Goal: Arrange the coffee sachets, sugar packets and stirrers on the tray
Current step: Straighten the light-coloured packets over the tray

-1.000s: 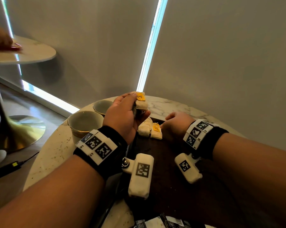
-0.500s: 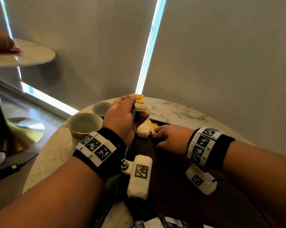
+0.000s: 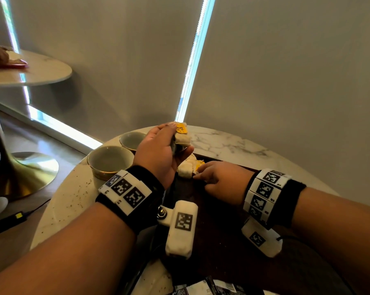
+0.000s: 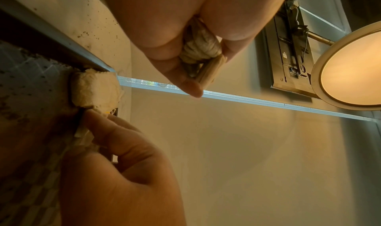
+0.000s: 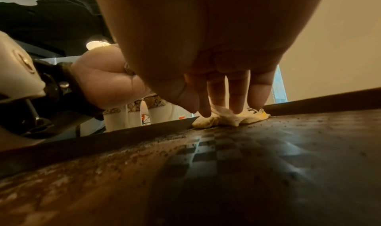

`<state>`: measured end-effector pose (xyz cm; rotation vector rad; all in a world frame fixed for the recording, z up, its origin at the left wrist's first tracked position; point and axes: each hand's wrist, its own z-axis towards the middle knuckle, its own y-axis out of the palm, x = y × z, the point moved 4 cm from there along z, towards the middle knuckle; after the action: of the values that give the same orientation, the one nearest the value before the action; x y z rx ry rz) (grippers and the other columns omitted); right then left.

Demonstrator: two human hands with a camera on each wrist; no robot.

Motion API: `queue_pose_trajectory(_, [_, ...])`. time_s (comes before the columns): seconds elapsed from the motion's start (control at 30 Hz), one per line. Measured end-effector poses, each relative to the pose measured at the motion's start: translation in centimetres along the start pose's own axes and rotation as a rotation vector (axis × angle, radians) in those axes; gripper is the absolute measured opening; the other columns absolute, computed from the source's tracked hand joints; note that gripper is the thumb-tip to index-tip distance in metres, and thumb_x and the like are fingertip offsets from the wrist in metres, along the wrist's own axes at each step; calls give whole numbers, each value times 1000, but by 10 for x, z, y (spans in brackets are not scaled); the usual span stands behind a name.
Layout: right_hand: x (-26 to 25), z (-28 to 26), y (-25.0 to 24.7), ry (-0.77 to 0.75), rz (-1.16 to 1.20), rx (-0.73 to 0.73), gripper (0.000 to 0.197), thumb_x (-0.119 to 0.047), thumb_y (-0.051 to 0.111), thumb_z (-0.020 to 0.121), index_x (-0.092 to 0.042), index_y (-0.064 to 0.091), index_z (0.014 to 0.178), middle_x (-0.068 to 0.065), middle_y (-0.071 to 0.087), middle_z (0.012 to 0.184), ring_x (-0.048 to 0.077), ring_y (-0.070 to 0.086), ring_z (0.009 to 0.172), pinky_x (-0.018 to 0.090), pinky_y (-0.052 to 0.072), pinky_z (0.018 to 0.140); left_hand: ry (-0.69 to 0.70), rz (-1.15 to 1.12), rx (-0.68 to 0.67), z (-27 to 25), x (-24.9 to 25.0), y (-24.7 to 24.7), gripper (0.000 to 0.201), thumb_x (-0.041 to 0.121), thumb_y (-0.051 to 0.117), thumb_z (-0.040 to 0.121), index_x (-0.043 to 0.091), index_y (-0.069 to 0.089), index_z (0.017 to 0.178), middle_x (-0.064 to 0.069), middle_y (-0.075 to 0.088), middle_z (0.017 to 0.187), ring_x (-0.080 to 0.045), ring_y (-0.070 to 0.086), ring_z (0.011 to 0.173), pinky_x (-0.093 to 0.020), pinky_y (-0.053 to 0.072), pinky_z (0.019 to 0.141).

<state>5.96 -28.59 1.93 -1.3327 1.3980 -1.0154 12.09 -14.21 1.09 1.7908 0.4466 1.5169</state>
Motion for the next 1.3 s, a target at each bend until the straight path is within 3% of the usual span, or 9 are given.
queue_pose_trajectory(0.27, [-4, 0, 7, -39, -178, -155, 42, -34, 42, 104, -23, 54, 143, -8, 41, 156, 11, 39, 141, 32, 30, 119, -11, -2, -10, 1, -1, 1, 32, 24, 58, 102, 5, 61, 128, -12, 69, 100, -18, 71, 75, -29, 58, 62])
queue_pose_trajectory(0.4, [0, 0, 3, 18, -117, -116, 37, -33, 43, 101, -21, 63, 129, 1, 59, 136, 18, 54, 124, 41, 44, 109, -4, -3, -3, 1, -1, 1, 33, 24, 58, 102, 5, 61, 129, -10, 68, 95, -15, 70, 69, -29, 57, 61])
queue_pose_trajectory(0.5, [2, -1, 1, 40, -99, -114, 33, -30, 45, 99, -20, 63, 125, 1, 61, 129, 19, 57, 117, 43, 48, 103, 2, -1, 0, 1, -1, 1, 31, 25, 58, 102, 6, 61, 127, -10, 68, 94, -16, 70, 68, -29, 57, 61])
queue_pose_trajectory(0.67, [7, -1, -6, 90, 70, -4, 29, -22, 48, 99, -21, 67, 121, -1, 63, 121, 15, 58, 109, 35, 49, 98, 5, -3, -8, 0, 0, 2, 29, 23, 57, 103, 7, 61, 126, -11, 67, 97, -18, 69, 73, -29, 58, 61])
queue_pose_trajectory(0.77, [15, 2, -10, 200, 202, 64, 38, -21, 49, 98, -26, 59, 133, -3, 60, 129, 12, 57, 110, 27, 46, 94, -2, -1, -9, -1, 1, 2, 28, 23, 56, 103, 7, 61, 125, -12, 67, 100, -21, 68, 79, -28, 57, 60])
queue_pose_trajectory(0.97, [17, 3, -3, 277, 260, -105, 44, -24, 47, 103, -27, 49, 147, -4, 44, 153, 12, 45, 133, 13, 28, 94, -17, 1, -8, 0, 0, 1, 30, 24, 56, 103, 7, 60, 128, -13, 66, 105, -21, 68, 82, -29, 58, 61])
queue_pose_trajectory(1.13, [21, 9, 3, 302, 397, -62, 44, -24, 50, 101, -32, 52, 144, -11, 60, 122, -1, 55, 88, 10, 37, 72, -7, -3, -12, 1, -1, 0, 33, 23, 56, 103, 4, 59, 130, -11, 68, 97, -16, 71, 72, -31, 58, 63])
queue_pose_trajectory(1.23, [22, 12, -1, 294, 409, 12, 41, -22, 49, 99, -29, 56, 139, -7, 56, 133, 10, 56, 110, 20, 41, 91, 1, -4, -12, 3, -1, 0, 32, 22, 57, 102, 4, 60, 128, -10, 69, 93, -15, 71, 70, -31, 58, 63])
queue_pose_trajectory(1.3, [29, 17, -1, 333, 506, 63, 40, -21, 53, 93, -28, 60, 132, -3, 64, 121, 15, 62, 97, 35, 50, 91, 7, -4, -19, 3, -1, 1, 26, 22, 57, 103, 5, 61, 123, -7, 70, 86, -15, 71, 68, -31, 58, 61])
